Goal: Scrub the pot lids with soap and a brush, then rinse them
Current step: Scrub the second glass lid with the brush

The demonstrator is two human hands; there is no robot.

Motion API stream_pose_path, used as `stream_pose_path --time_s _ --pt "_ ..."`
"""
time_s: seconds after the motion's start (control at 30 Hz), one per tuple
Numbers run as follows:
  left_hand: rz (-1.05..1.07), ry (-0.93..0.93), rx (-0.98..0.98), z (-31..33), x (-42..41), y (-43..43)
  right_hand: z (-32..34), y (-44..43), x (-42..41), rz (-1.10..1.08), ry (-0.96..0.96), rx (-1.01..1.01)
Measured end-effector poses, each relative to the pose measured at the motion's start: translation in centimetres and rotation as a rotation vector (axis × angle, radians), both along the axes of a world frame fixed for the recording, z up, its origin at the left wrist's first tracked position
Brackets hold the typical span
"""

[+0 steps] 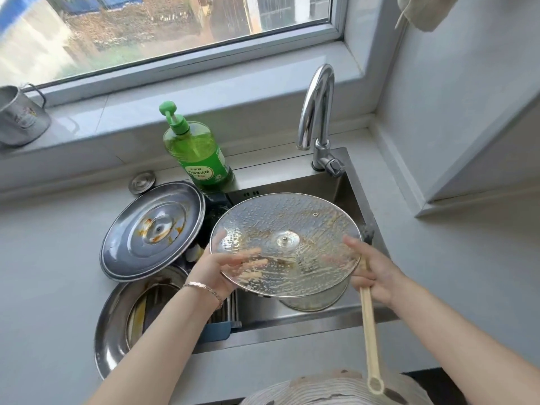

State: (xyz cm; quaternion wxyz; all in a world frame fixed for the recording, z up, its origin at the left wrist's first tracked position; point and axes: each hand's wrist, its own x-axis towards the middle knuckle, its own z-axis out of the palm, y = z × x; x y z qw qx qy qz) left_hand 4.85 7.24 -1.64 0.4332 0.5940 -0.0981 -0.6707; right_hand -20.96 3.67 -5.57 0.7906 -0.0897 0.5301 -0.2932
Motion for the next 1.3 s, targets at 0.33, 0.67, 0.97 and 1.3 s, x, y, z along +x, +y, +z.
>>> stream_pose_path --time_s 0.33,0.67,0.97,1.3 --pt "-0.566 -0.96 -0.253 -2.4 -3.4 0.7 3.2 -3.4 0.4 -0.064 0.34 -0.21" --pt "-0.542 -1.455 -1.026 -4.1 -8.5 -0.8 5.6 -2.8 2.8 -0.042 0.503 -0.365" --pt "-0.131 -0.534 -0.378 0.7 -6.6 -1.4 5.6 -2.8 3.6 0.266 0.649 -0.583" --pt "-0.103 -0.409 -0.323 3.1 -5.8 -0.6 6.6 -2.6 5.1 0.351 0.874 -0.937"
